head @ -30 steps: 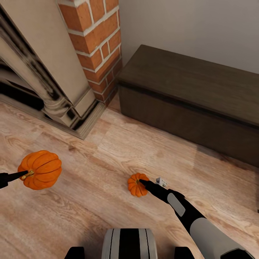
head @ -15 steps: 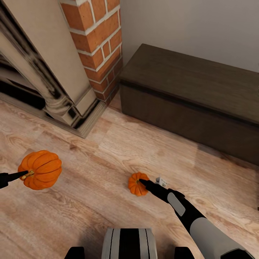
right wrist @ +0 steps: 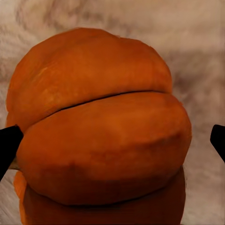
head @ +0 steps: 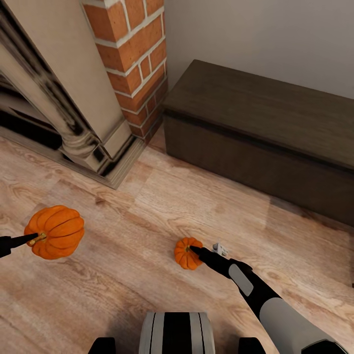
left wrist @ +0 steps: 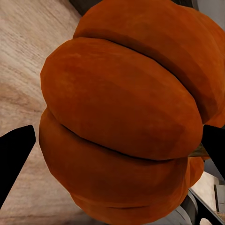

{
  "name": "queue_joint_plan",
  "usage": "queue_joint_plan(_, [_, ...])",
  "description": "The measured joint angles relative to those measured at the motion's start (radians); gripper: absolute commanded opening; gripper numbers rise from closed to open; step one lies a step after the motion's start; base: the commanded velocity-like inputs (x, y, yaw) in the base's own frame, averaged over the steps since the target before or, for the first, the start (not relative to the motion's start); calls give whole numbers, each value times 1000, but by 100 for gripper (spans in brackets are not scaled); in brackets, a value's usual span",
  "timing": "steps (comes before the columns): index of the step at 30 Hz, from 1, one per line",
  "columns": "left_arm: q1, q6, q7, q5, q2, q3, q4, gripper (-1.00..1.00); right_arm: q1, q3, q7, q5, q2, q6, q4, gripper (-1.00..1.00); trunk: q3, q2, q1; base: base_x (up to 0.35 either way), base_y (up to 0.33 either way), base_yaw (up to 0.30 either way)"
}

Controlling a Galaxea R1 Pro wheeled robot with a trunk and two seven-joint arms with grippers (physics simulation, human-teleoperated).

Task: Place each of the two pumpkins and all three candles from the living room inside a cabinet in the living room (use any cabinet), then make sure every cabinet is closed, and position the cauldron so it is next to a table in the living room.

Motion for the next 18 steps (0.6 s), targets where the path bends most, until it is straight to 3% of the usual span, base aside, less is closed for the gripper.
queue_joint_plan(7, [0, 0, -1, 0, 0, 0, 0, -100, 0, 1, 0, 0, 0, 1, 1, 100, 0, 0, 0, 62, 39, 0])
queue_joint_plan(8, [0, 0, -1, 0, 0, 0, 0, -100, 0, 1, 0, 0, 0, 1, 0, -100, 0, 0, 0, 6, 3, 0])
queue_joint_plan(18, [0, 0, -1, 0, 0, 0, 0, -100, 0, 1, 2, 2, 0, 1, 2, -100, 0, 0, 0, 0, 0, 0])
